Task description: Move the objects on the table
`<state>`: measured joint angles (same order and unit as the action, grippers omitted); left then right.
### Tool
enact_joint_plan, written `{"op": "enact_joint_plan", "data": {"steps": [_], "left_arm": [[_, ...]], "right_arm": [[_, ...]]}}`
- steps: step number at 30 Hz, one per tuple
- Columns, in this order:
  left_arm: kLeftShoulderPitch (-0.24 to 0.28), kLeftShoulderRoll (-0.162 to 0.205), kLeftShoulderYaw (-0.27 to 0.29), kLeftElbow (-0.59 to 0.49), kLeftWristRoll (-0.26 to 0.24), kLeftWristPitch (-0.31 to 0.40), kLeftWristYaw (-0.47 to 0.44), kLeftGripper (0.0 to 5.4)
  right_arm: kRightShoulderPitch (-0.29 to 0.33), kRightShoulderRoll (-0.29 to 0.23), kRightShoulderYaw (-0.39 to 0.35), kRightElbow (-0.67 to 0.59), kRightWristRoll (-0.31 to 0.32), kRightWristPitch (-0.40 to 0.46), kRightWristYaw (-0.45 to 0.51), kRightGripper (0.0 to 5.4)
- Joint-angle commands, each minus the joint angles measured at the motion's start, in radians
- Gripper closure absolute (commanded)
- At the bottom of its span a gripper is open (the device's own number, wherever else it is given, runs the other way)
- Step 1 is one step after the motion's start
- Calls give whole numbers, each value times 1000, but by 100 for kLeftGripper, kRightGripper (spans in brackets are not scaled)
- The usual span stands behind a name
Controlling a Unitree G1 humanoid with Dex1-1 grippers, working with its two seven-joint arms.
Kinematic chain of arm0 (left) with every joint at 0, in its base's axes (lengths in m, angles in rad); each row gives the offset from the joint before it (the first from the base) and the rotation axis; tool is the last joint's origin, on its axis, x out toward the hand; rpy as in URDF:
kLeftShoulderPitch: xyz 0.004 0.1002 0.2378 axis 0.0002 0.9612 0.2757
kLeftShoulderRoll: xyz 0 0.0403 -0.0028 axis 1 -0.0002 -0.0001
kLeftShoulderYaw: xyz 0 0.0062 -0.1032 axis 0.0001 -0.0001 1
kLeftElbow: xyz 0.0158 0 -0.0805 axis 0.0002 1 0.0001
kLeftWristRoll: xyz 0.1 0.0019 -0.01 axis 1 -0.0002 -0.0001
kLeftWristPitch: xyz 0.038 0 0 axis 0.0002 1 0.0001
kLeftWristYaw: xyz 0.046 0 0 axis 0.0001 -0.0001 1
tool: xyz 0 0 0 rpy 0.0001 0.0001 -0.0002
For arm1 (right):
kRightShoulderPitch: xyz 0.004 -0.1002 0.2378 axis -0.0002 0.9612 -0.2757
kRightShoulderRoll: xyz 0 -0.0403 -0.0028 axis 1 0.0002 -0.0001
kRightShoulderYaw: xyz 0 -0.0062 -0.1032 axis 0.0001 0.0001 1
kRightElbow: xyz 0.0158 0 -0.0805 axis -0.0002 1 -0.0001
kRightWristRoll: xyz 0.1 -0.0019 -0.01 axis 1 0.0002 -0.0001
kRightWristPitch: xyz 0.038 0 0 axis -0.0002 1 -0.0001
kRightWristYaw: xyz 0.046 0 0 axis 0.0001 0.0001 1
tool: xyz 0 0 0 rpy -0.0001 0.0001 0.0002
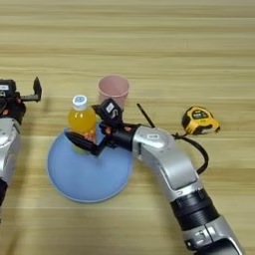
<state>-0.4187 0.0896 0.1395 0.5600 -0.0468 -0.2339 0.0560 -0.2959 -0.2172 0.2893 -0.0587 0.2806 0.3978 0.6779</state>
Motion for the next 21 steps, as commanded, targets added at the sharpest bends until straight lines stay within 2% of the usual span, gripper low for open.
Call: {"op": "enact_joint_plan", "data": {"steps": [1, 4, 10, 21], "left_arm": [[-4, -5, -6, -8, 7, 13, 6, 3], [-2, -5, -7, -10, 9, 15, 7, 3], [-2, -5, -9, -10, 10, 17, 8, 0], [-2, -6, -12, -7, 12, 16, 11, 0]], "right_arm": [[-35, 48, -2, 82, -18, -64, -10, 0], [-43, 73, -4, 161, -36, -122, -10, 0], [-45, 89, -8, 222, -57, -176, 0, 72], [-21, 88, -30, 96, -35, -144, -8, 192]]}}
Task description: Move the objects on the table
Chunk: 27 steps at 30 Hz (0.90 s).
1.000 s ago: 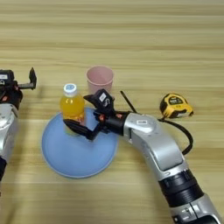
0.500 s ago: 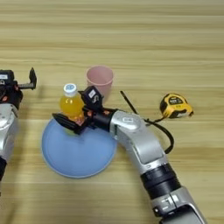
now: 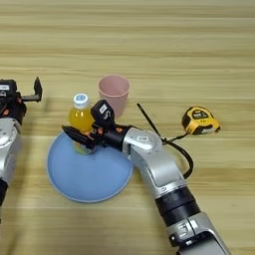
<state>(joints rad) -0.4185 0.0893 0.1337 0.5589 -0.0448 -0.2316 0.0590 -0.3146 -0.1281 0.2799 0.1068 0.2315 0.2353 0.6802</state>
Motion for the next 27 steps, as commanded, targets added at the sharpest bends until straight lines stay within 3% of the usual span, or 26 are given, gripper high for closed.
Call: {"op": "enact_joint_plan", "data": {"steps": [1, 11, 16, 21, 27], "left_arm": [[-2, -6, -6, -6, 10, 13, 8, 0], [-2, -5, -8, -6, 11, 13, 11, 0], [-2, -7, -10, -6, 12, 13, 13, 0], [-3, -5, -9, -4, 11, 12, 12, 0], [-3, -3, -8, -4, 10, 12, 11, 0]], "right_arm": [[1, -1, -24, -90, 18, 25, -13, 193], [7, -32, -120, -374, 93, 124, -68, 195], [-42, -70, -253, -441, 125, 120, -132, 196], [-113, -110, -358, -349, 18, -2, -262, 196], [-175, -104, -396, -144, -38, -83, -354, 196]]}}
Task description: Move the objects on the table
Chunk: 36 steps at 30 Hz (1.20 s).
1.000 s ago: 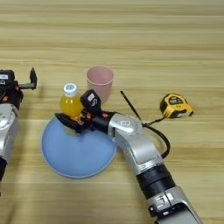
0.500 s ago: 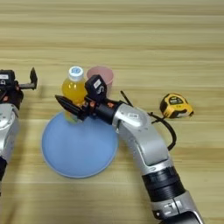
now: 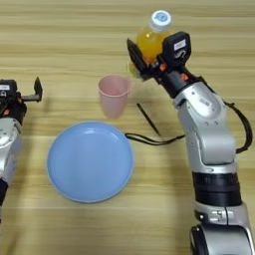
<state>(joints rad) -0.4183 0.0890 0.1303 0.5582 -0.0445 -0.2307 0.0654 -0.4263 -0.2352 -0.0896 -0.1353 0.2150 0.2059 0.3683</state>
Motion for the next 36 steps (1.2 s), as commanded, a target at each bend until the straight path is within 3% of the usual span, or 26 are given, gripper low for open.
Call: {"op": "enact_joint_plan", "data": {"steps": [1, 11, 16, 23, 36], "left_arm": [[-3, -3, -5, -4, 9, 12, 4, 0], [-3, -3, -5, -4, 9, 13, 4, 0], [-3, -1, -4, -7, 7, 15, 2, 0], [-3, 0, -2, -5, 6, 16, 0, 0], [-6, -1, -1, -1, 5, 14, 1, 0]], "right_arm": [[-73, 3, -30, 129, -24, -67, -49, 196], [-193, 3, -52, 579, -65, -222, -97, 196], [-234, -4, -55, 741, -79, -299, -107, 197], [-255, -8, -33, 869, -132, -349, -136, 197], [-241, 11, -26, 978, -154, -379, -145, 197]]}}
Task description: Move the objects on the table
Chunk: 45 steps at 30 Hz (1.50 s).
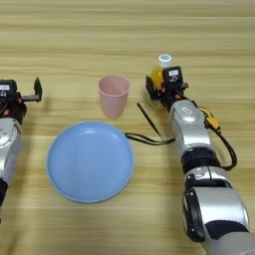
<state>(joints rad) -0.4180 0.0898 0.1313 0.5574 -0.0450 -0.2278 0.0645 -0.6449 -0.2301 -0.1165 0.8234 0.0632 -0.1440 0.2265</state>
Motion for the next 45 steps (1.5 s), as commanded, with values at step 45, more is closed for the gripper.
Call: {"op": "enact_joint_plan", "data": {"steps": [45], "left_arm": [[-5, 1, -2, 1, 7, 8, 1, 0]], "right_arm": [[100, 20, -39, -390, 77, -39, 12, 5]]}}
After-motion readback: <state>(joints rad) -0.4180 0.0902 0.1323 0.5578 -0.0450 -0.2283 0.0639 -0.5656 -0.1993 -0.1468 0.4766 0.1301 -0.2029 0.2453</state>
